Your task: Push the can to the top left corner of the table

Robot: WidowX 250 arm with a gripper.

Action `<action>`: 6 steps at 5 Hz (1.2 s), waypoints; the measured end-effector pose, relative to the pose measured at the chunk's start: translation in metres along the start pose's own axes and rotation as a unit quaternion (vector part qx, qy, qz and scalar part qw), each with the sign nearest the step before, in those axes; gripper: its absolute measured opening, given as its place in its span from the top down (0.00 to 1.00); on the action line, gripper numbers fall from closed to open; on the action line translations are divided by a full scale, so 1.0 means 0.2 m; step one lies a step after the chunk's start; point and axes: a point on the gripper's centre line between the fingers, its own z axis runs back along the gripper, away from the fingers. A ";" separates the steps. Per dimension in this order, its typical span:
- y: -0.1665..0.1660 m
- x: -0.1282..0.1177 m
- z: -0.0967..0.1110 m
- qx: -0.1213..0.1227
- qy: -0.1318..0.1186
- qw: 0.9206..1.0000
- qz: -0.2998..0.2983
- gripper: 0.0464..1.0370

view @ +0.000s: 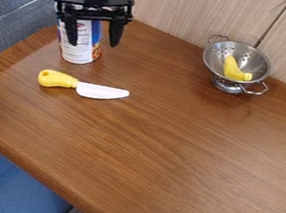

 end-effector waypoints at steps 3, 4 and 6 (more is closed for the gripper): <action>-0.06 0.18 -0.01 0.034 -0.013 0.998 0.055 0.04; -0.07 0.21 -0.02 0.043 -0.010 0.997 0.065 0.04; -0.08 0.24 -0.02 0.048 -0.012 0.996 0.074 0.04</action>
